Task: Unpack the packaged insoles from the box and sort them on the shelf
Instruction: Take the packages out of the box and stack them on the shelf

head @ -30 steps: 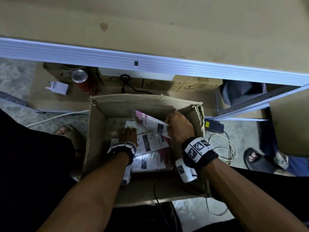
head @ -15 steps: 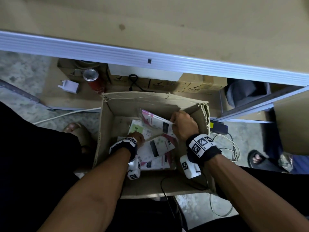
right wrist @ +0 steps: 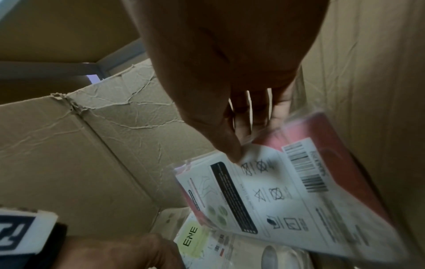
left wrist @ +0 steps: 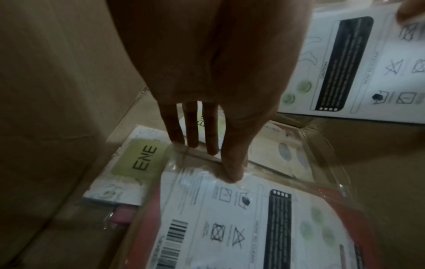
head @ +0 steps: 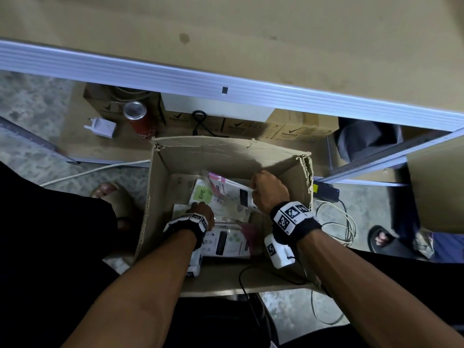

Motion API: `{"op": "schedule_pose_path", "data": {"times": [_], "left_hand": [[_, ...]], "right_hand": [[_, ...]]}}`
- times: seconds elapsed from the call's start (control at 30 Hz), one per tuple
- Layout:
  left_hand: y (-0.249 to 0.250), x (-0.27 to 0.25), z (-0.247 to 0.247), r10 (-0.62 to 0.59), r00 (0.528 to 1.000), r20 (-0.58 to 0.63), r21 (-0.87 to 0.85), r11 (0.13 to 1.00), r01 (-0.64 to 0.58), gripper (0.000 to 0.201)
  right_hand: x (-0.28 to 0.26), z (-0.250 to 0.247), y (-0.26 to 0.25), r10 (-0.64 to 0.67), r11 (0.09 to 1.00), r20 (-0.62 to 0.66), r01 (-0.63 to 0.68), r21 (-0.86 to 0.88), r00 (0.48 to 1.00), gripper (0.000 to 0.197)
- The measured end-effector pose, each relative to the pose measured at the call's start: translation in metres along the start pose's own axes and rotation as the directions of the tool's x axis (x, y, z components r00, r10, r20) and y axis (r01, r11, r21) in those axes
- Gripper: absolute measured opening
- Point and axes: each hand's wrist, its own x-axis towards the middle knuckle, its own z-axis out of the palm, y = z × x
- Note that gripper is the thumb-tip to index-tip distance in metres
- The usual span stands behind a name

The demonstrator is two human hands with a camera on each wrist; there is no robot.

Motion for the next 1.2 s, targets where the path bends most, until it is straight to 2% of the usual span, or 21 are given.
{"op": "schedule_pose_path", "data": {"times": [0.1,0.23,0.43,0.73,0.87,1.0,1.1,1.2], "left_hand": [[0.003,0.001,0.0,0.008,0.999,0.036,0.036,0.999,-0.009,0.021],[0.008,-0.006,-0.004,-0.002,1.0,0.02,0.089,0.996,0.0,0.022],[0.011,-0.02,-0.019,0.051,0.998,-0.032,-0.036,0.998,-0.052,0.034],[0.042,-0.077,-0.061,0.169,0.985,-0.023,0.147,0.975,-0.164,0.023],[0.054,-0.101,-0.082,0.214,0.973,-0.089,0.225,0.956,-0.19,0.023],[0.064,-0.13,-0.114,0.307,0.935,-0.178,0.268,0.929,-0.255,0.021],[0.072,-0.161,-0.137,0.334,0.902,-0.274,0.26,0.929,-0.264,0.023],[0.078,-0.186,-0.159,0.368,0.878,-0.305,0.224,0.924,-0.309,0.015]], "right_hand": [[0.002,0.001,-0.001,-0.002,1.0,0.005,0.002,-0.01,1.0,0.021],[0.002,-0.001,-0.003,-0.025,0.999,0.035,0.027,-0.044,0.999,0.021],[-0.002,-0.012,-0.01,-0.057,0.997,0.009,0.058,-0.056,0.998,0.022],[-0.025,-0.034,-0.024,-0.123,0.992,-0.083,0.12,-0.04,0.989,0.019],[-0.041,-0.05,-0.025,-0.177,0.984,-0.111,0.174,-0.04,0.978,0.019],[-0.056,-0.077,-0.026,-0.223,0.975,-0.154,0.216,-0.059,0.963,0.016],[-0.071,-0.106,-0.028,-0.233,0.972,-0.203,0.224,-0.069,0.951,0.017],[-0.08,-0.131,-0.028,-0.253,0.967,-0.211,0.245,-0.064,0.944,0.023]]}}
